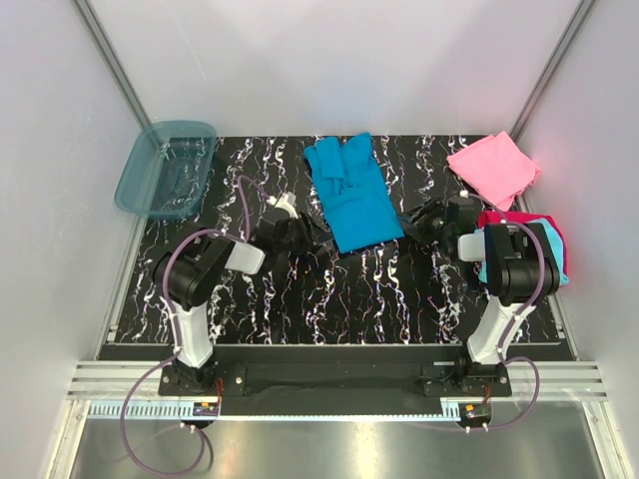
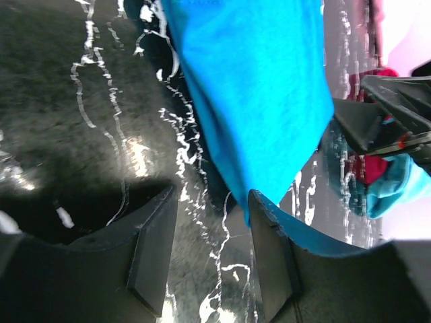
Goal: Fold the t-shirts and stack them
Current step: Fold the tshirt
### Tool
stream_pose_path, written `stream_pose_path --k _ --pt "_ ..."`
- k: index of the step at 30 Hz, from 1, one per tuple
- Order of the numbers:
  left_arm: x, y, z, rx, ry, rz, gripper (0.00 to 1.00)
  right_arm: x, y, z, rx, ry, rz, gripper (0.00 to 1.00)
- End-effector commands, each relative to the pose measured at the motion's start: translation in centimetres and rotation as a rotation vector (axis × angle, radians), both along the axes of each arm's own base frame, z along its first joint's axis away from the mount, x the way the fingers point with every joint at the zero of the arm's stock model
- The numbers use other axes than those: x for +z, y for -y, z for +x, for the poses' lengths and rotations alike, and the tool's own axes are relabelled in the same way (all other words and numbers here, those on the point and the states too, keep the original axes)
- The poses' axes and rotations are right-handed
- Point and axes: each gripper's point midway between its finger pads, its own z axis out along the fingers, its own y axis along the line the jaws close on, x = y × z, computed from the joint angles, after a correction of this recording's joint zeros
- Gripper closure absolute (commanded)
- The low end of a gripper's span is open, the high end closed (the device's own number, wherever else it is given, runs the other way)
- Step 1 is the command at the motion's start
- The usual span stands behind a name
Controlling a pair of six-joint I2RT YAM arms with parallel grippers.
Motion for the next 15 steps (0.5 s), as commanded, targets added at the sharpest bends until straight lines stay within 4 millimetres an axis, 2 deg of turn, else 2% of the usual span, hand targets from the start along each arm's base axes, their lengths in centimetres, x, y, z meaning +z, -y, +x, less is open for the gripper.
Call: stream_pose_path --k 1,6,14,15 --pt "3.1 2.2 1.2 -0.025 0.094 -0.131 0.5 -1.5 -2.4 -1.3 0.082 -0.064 0.036 0.36" --pt "3.1 3.4 1.3 -0.037 0.095 -0.159 0.5 -1.9 -4.1 -1.7 0.119 -0.082 0.02 0.37" --pt "3.2 4.4 1.6 -0.043 0.103 -0.179 0.51 -2.3 -3.8 -2.6 0.12 -0.093 -0.019 0.37" --pt "3.1 4.5 1.5 -0.046 0.102 -0.179 0.52 -2.4 -3.7 -2.8 0.121 -0.099 -0.023 0.41"
